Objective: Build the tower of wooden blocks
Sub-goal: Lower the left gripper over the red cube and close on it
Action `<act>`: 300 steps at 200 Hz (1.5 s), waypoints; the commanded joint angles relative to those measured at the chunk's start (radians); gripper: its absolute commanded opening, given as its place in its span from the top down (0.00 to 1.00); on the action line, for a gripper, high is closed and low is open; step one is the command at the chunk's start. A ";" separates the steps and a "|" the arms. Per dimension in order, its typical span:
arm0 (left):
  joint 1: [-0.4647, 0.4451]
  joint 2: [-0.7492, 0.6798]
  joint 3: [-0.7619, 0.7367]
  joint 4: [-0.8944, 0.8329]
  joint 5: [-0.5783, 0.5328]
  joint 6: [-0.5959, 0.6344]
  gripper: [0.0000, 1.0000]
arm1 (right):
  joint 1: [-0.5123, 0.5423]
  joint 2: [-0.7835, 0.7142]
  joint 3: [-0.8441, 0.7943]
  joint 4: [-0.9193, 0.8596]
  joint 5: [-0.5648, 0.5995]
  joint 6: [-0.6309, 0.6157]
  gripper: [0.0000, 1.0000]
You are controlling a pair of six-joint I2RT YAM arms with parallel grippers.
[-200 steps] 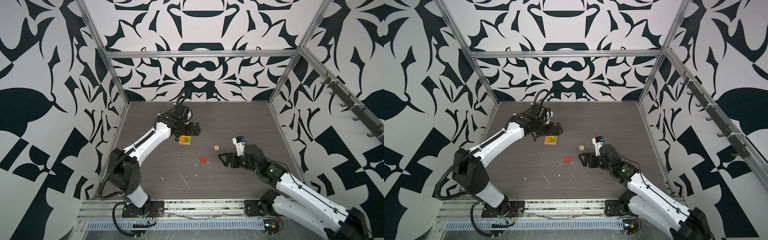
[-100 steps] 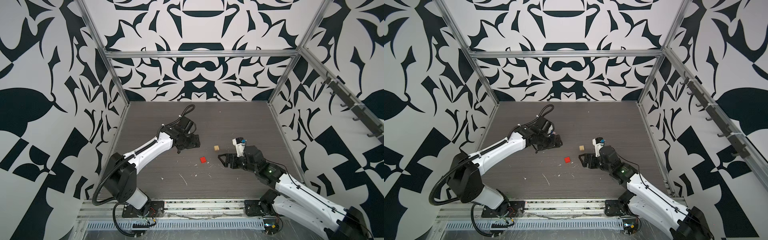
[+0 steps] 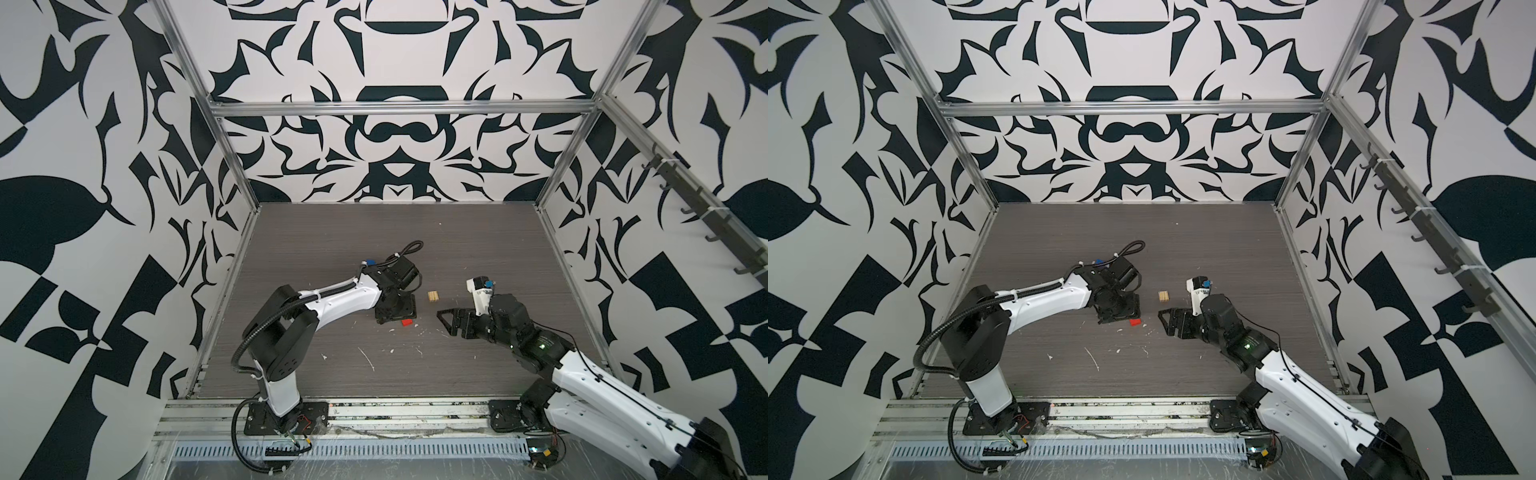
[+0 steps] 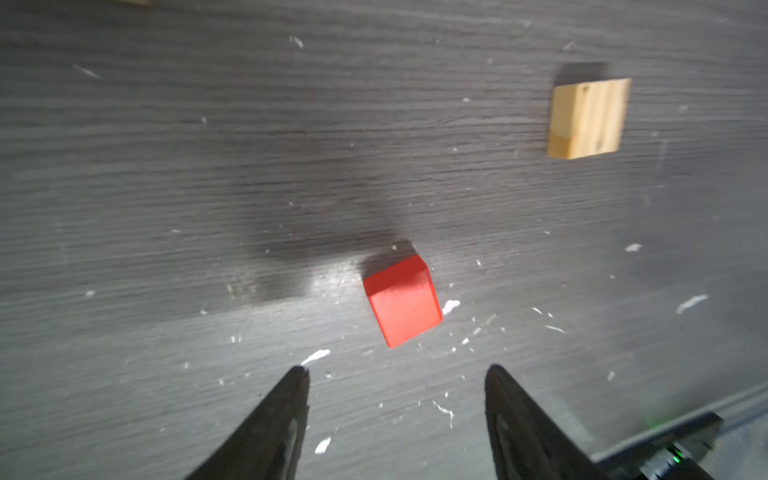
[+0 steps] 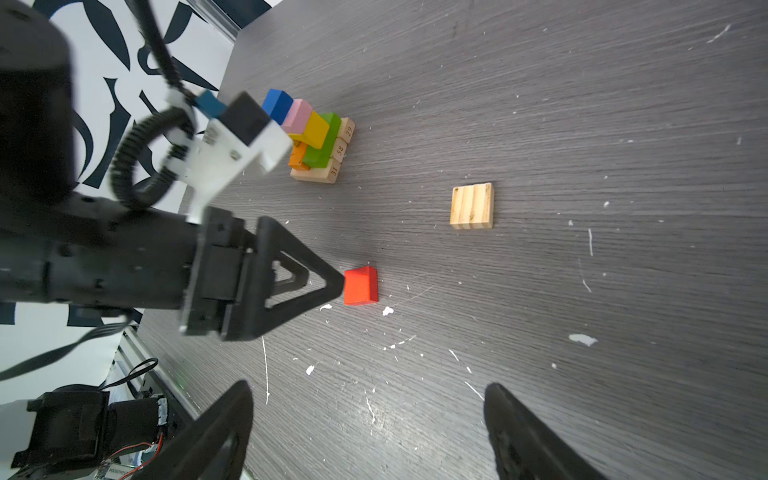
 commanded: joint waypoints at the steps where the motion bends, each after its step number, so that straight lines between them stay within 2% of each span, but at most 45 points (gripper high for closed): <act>1: -0.010 0.027 0.043 -0.024 -0.040 -0.040 0.30 | 0.005 -0.023 -0.002 0.017 0.018 0.004 0.09; 48: -0.032 0.091 0.078 -0.042 -0.054 -0.048 0.31 | 0.007 -0.009 0.003 0.021 0.015 0.003 0.09; 75: -0.051 0.128 0.128 -0.106 -0.114 -0.036 0.31 | 0.005 -0.004 0.007 0.023 0.013 0.001 0.09; 109: -0.058 0.161 0.156 -0.128 -0.125 -0.034 0.32 | 0.005 -0.004 0.008 0.023 0.013 -0.001 0.09; 147: -0.064 0.197 0.195 -0.164 -0.142 -0.023 0.41 | 0.005 -0.003 0.016 0.015 0.014 -0.006 0.09; 235: -0.083 0.257 0.246 -0.238 -0.171 0.002 0.48 | 0.005 -0.001 0.025 0.010 0.015 -0.010 0.09; 300: -0.083 0.244 0.238 -0.258 -0.190 0.062 0.64 | 0.007 0.008 0.021 0.017 0.011 -0.006 0.09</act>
